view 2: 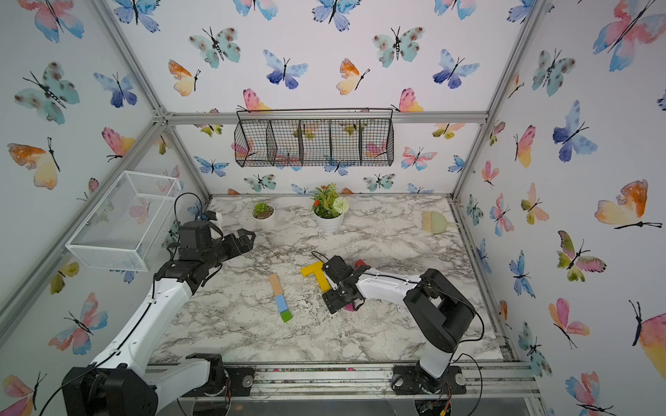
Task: Assemble the letter v with building blocks
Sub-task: Move the building block to the center of the board.
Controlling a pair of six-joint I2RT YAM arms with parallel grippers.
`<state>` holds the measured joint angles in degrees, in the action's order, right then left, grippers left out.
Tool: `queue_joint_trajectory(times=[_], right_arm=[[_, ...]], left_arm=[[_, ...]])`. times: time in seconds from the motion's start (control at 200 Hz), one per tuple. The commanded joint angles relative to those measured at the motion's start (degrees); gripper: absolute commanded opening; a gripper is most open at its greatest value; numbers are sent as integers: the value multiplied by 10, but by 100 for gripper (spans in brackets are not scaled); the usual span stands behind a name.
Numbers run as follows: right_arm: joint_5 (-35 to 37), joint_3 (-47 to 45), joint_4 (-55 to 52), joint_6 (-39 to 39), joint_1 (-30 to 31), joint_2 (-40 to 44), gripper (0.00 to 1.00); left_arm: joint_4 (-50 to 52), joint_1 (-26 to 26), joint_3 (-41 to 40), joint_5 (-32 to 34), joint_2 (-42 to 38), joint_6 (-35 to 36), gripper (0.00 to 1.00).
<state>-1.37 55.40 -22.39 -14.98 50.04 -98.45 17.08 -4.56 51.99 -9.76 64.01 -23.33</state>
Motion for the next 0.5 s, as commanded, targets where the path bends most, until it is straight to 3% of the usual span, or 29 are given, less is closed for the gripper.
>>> queue_joint_trajectory(times=[0.0, 0.496], right_arm=[[-40, -7, 7, 10, -2, 18, 82], [-143, -8, 17, -19, 10, 31, 79]], left_arm=[[4, 3, 17, -6, -10, 10, 98], [7, 3, 18, -4, -9, 10, 98]])
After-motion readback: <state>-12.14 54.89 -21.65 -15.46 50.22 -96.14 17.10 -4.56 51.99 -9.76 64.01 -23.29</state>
